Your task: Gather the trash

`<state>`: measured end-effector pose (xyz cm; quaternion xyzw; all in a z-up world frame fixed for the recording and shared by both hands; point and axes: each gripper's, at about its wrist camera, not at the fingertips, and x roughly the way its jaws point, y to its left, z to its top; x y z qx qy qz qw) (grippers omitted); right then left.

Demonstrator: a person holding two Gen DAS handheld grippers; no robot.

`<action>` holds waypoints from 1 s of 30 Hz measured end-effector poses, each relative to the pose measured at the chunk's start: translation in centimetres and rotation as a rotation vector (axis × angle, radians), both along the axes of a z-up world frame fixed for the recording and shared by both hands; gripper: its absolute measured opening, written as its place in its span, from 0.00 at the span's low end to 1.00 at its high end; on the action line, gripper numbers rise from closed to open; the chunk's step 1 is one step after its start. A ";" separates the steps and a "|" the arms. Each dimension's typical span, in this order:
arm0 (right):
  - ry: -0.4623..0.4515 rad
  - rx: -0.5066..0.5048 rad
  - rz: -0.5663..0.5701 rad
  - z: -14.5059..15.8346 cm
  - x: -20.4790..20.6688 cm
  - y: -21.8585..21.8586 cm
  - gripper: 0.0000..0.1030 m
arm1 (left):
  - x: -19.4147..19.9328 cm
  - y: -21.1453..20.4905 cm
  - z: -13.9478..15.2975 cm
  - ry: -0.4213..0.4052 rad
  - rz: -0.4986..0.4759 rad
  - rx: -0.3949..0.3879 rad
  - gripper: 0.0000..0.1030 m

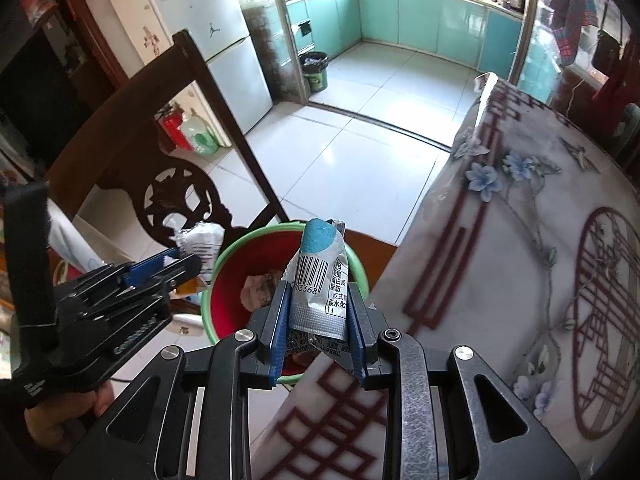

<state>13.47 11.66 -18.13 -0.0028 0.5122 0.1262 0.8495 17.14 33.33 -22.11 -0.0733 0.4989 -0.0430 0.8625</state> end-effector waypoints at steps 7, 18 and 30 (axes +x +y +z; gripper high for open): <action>0.054 0.016 0.029 -1.5 0.3 1.3 0.25 | 1.1 0.4 -3.0 0.064 -0.012 0.018 0.19; 0.094 0.027 0.046 -2.7 1.1 2.0 0.45 | 2.6 0.2 -6.1 0.135 -0.031 0.036 0.42; -0.055 0.008 -0.072 1.7 -1.9 -2.9 0.81 | -0.4 -2.2 1.2 -0.099 0.002 -0.076 0.69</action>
